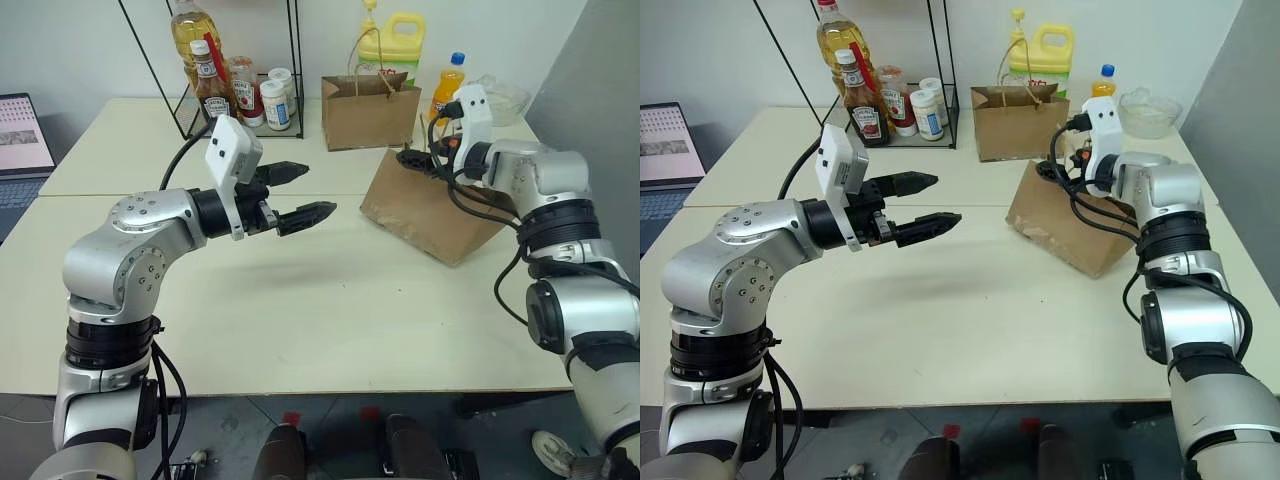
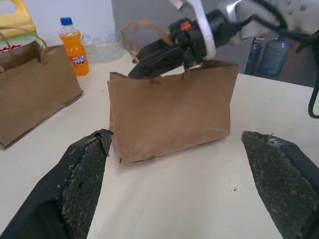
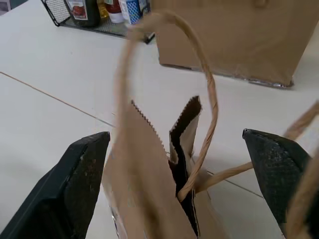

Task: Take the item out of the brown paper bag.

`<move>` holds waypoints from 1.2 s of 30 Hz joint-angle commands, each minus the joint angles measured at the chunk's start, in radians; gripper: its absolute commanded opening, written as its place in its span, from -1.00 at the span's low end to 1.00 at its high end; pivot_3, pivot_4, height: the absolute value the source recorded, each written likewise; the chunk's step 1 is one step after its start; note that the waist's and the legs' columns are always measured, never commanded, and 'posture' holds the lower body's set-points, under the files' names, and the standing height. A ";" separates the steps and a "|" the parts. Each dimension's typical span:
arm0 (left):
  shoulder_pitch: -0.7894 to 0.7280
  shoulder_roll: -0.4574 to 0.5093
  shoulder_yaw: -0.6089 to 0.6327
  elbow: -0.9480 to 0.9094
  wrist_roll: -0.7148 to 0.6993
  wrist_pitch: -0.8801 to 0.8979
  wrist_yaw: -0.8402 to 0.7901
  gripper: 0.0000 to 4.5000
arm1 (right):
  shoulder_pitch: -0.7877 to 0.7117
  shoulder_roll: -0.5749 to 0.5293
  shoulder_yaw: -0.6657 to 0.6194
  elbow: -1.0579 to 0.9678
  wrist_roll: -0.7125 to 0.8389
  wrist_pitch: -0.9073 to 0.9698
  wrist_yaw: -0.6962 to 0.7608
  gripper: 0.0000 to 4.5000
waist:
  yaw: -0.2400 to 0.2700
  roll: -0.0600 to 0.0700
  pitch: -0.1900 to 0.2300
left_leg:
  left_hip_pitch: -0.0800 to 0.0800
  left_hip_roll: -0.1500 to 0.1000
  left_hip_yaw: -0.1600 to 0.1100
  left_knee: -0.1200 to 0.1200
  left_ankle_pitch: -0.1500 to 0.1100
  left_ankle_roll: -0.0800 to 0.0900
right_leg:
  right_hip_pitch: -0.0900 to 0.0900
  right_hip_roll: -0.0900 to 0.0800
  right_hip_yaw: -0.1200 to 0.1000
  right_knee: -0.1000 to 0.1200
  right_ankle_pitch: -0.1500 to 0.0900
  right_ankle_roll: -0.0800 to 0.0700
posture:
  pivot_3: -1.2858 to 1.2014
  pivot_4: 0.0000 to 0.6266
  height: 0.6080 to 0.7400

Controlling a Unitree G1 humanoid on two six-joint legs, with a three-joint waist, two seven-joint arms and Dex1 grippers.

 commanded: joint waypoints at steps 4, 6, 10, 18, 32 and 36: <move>-0.025 0.025 0.032 -0.010 -0.019 -0.016 -0.002 0.97 | 0.036 -0.048 -0.030 -0.184 0.025 0.144 0.019 1.00 | 0.000 0.000 0.000 | 0.000 0.000 0.000 0.000 0.000 0.000 | 0.000 0.000 0.000 0.000 0.000 0.000 | 0.03 -0.52 1.00; -0.024 0.028 0.030 -0.009 -0.019 -0.020 -0.002 0.97 | 0.040 -0.060 -0.028 -0.201 0.024 0.185 0.020 1.00 | 0.000 0.000 0.000 | 0.000 0.000 0.000 0.000 0.000 0.001 | 0.000 0.000 0.000 0.000 0.000 0.000 | 0.03 -0.52 1.00; -0.022 0.030 0.025 -0.009 -0.016 -0.026 0.001 0.97 | 0.040 -0.074 -0.022 -0.204 0.014 0.233 0.017 1.00 | 0.000 0.000 0.000 | 0.000 0.000 0.000 0.000 0.000 0.001 | 0.000 0.000 0.000 0.001 0.000 0.000 | 0.03 -0.52 1.00; -0.034 0.025 0.012 0.004 -0.009 -0.034 0.005 0.97 | -0.014 -0.020 -0.048 -0.054 0.000 0.162 -0.024 1.00 | -0.001 0.000 0.000 | 0.000 0.000 0.000 0.000 0.000 0.001 | 0.000 0.000 0.000 0.001 0.000 0.000 | 0.03 -0.52 1.00; -0.038 0.018 0.018 0.003 -0.020 -0.023 0.018 1.00 | -0.128 0.074 -0.195 0.237 0.025 -0.099 -0.085 0.57 | -0.002 0.000 0.000 | 0.000 0.000 0.001 0.000 0.001 -0.001 | 0.000 0.000 0.000 0.000 0.000 0.000 | 0.03 -0.52 1.00; -0.034 0.022 0.020 -0.001 -0.019 -0.022 0.026 1.00 | -0.128 0.072 -0.202 0.253 0.016 -0.129 -0.075 -0.07 | -0.002 0.000 0.000 | 0.000 0.000 0.000 0.000 0.001 -0.001 | 0.000 0.000 0.001 0.001 0.000 0.000 | 0.03 -0.52 1.00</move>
